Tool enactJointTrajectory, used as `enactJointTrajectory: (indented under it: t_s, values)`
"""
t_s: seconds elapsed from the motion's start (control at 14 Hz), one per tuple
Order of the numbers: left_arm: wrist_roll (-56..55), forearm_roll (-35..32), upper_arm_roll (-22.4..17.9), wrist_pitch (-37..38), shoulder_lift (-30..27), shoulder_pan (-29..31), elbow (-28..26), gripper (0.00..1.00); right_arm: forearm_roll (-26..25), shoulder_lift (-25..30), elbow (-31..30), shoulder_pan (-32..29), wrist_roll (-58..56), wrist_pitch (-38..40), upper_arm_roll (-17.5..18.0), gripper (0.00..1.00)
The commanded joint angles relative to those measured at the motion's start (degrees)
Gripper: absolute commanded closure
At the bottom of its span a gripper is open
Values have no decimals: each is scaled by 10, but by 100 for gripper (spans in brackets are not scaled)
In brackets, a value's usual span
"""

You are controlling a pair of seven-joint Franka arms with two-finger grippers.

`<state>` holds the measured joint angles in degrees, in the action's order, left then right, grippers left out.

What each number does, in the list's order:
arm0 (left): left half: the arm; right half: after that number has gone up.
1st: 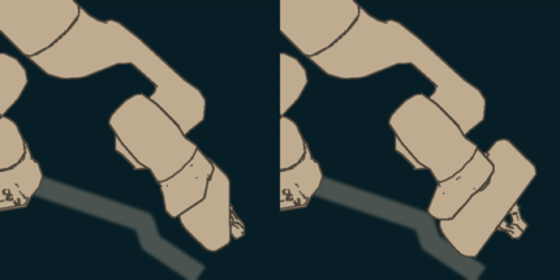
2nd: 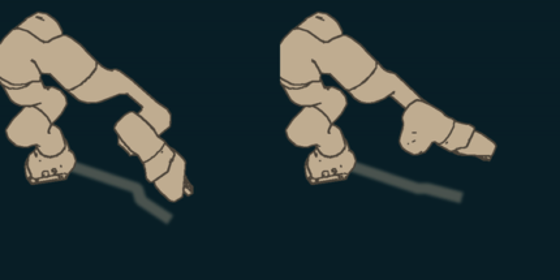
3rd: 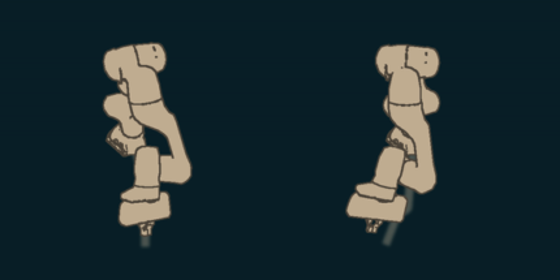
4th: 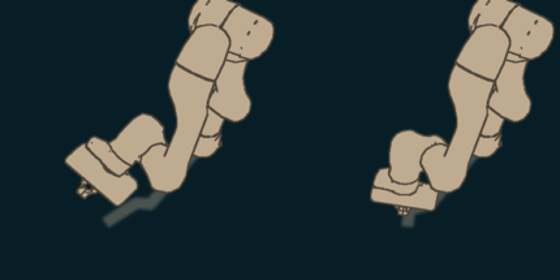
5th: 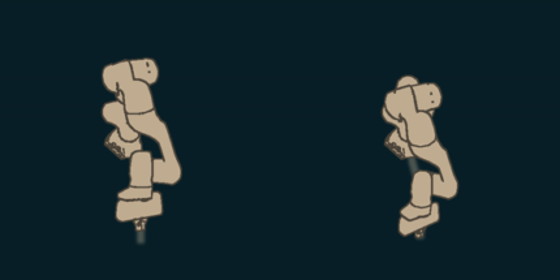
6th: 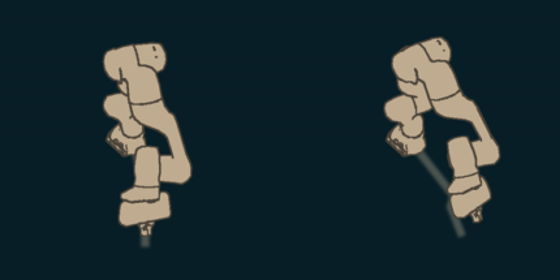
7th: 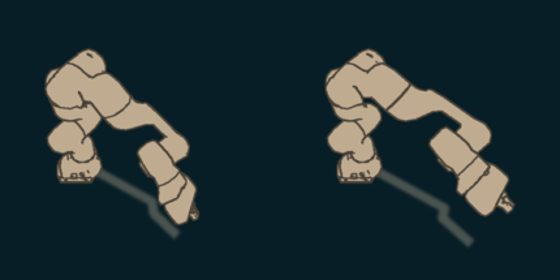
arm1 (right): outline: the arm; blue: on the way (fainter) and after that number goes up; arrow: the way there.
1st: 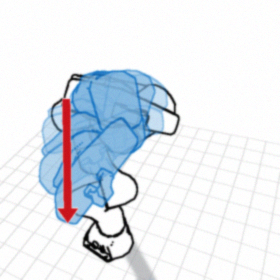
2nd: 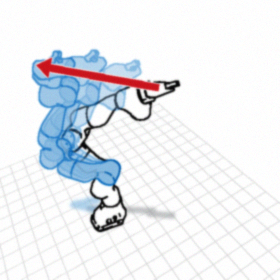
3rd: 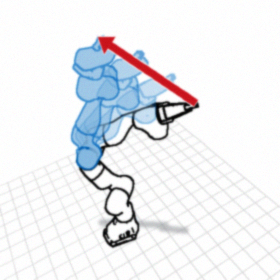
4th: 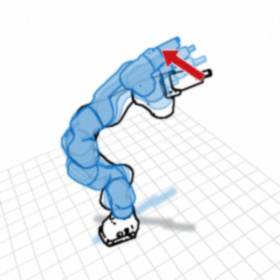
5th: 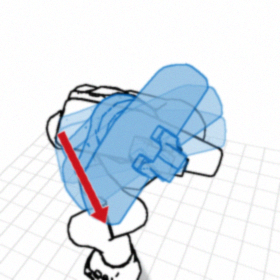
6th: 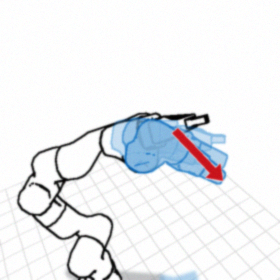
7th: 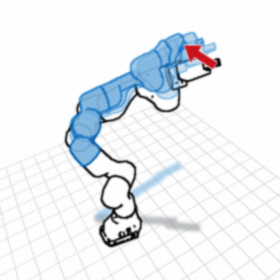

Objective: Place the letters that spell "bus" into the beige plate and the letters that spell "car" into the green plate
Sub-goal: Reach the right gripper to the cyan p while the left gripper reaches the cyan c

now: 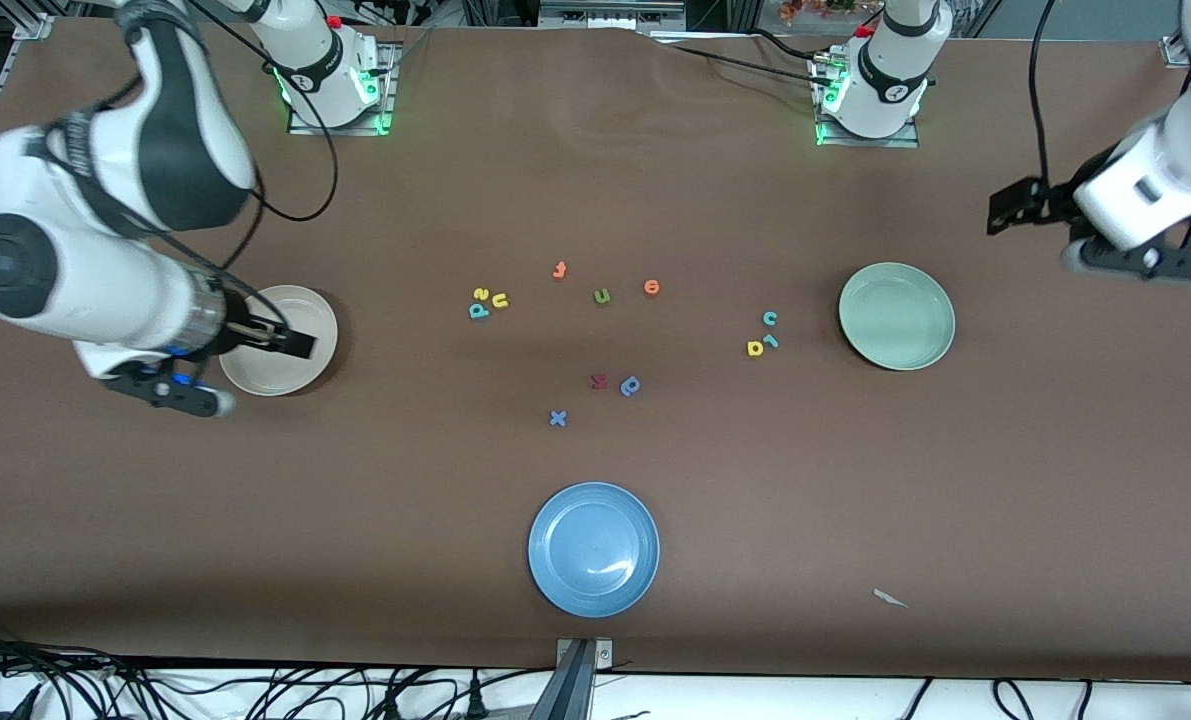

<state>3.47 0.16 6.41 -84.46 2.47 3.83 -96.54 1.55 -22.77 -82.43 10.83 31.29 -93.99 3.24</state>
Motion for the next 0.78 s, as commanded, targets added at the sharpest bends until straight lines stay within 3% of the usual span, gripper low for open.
enactJointTrajectory:
  t_s: [0.0,0.29,0.43,0.71]
  values:
    - [20,6,-7,11,45,21,17,0,16,-9,-51,30,67,-57,-2,1]
    - [34,33,-6,-36,54,-1,-2,3,16,-3,-158,49,145,-152,29,1]
    - [-24,46,4,-124,53,-35,-62,3,16,1,-219,49,190,-222,62,1]
    - [-95,50,67,-308,50,-37,-193,2,14,1,-339,49,229,-375,100,2]
